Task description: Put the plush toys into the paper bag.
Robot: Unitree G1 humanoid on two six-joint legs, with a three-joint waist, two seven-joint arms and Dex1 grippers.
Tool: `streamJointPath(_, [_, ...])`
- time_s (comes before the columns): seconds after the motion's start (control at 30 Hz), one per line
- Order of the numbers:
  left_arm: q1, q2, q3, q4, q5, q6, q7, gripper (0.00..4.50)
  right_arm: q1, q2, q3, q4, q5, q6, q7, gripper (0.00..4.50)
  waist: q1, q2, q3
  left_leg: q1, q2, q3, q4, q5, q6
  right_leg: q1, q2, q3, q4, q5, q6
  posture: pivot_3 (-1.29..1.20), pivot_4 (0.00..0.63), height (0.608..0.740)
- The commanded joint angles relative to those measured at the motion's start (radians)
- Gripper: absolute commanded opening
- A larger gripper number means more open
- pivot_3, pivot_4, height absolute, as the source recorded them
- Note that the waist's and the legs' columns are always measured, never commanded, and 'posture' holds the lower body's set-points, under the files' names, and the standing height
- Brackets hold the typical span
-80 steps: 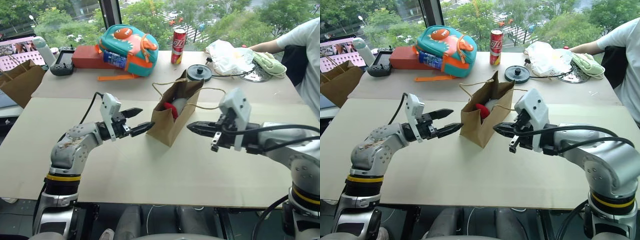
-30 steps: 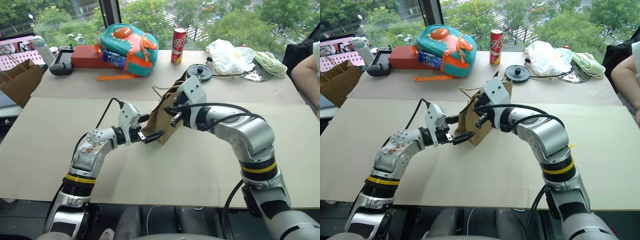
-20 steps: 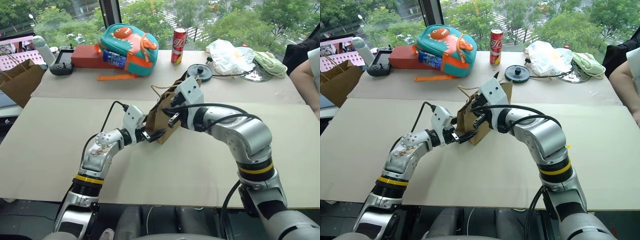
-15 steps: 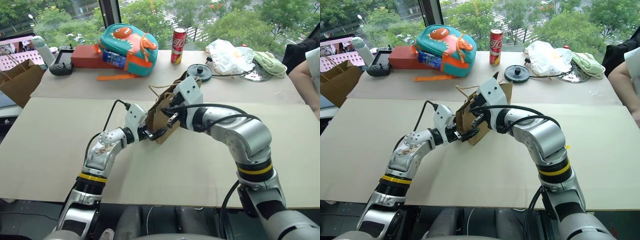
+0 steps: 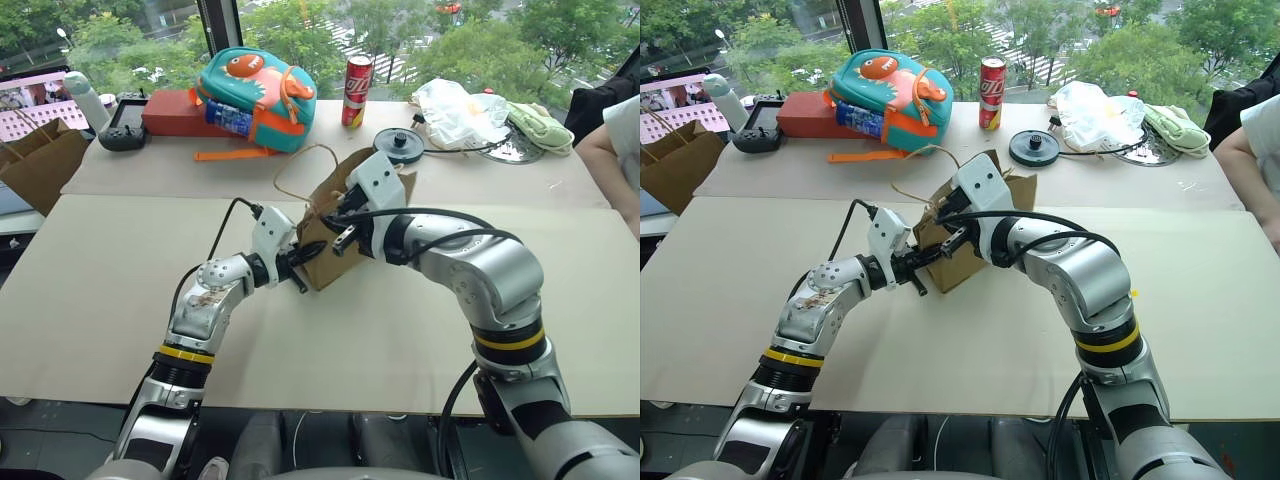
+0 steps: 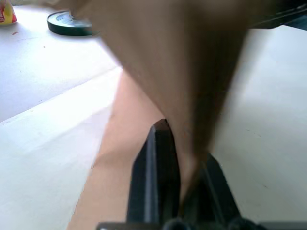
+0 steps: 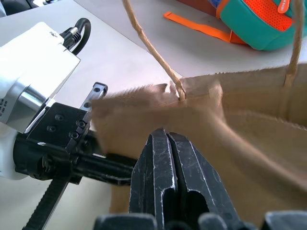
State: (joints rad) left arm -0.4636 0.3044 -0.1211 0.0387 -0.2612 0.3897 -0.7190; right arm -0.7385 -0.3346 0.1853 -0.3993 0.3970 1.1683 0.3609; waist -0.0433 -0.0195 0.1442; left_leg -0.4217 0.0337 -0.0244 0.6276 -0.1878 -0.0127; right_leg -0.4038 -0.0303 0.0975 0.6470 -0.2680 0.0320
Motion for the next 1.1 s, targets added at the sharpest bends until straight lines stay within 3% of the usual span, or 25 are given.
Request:
streamJointPath(0.03, [-0.030,-0.008,0.009,0.007,0.010,-0.023,0.017,0.08,-0.011,-0.006,-0.013,-0.044,-0.001,0.005,-0.003,0.00,0.000,0.000,0.000,0.000,0.000,0.000,0.000,0.000,0.000,0.000,0.000,0.000,0.000,0.000,0.000,0.00,0.150,0.733])
streamJointPath(0.3, [-0.056,-0.014,0.013,0.030,0.012,-0.021,0.028,0.08,0.034,-0.042,-0.084,-0.123,0.049,0.000,0.036,0.00,0.001,0.000,0.000,0.000,0.000,0.000,0.000,0.000,0.000,0.000,0.000,0.000,0.000,0.000,0.000,0.00,0.150,0.733])
streamJointPath(0.43, [-0.072,-0.014,0.031,0.024,-0.009,-0.006,0.021,0.08,0.190,-0.213,-0.189,-0.277,0.137,-0.076,0.209,0.00,0.012,0.000,0.000,-0.002,-0.001,-0.002,0.000,0.000,0.000,0.001,-0.001,-0.001,-0.001,0.000,0.000,0.00,0.150,0.733])
streamJointPath(0.57, [-0.076,-0.003,0.046,0.013,-0.035,-0.014,-0.013,0.08,0.353,-0.366,-0.364,-0.283,0.191,-0.190,0.374,0.00,0.018,0.000,0.000,-0.002,-0.002,-0.001,0.000,0.000,0.000,0.002,-0.001,-0.001,-0.005,0.000,0.000,0.00,0.150,0.733])
streamJointPath(0.67, [-0.076,0.034,0.076,0.006,-0.082,-0.021,-0.089,0.08,0.457,-0.490,-0.425,-0.231,0.156,-0.326,0.500,0.00,0.018,0.000,0.000,-0.001,-0.002,0.000,0.000,0.000,0.000,0.002,-0.001,0.000,-0.004,0.000,0.000,0.00,0.150,0.733])
streamJointPath(0.83, [-0.081,0.148,0.100,0.017,-0.124,-0.081,-0.273,0.08,0.490,-0.508,-0.472,-0.113,0.174,-0.468,0.581,0.00,-0.004,0.000,0.000,0.002,0.001,0.000,0.000,0.000,0.000,0.002,0.002,0.001,-0.002,0.000,0.001,0.00,0.150,0.733])
streamJointPath(1.1, [-0.090,0.328,0.089,0.019,-0.173,-0.100,-0.563,0.08,0.543,-0.551,-0.551,-0.063,0.245,-0.534,0.693,0.00,0.004,0.000,0.000,0.001,0.001,0.000,0.000,0.000,0.000,0.003,0.002,0.001,-0.003,0.000,0.001,0.00,0.150,0.733])
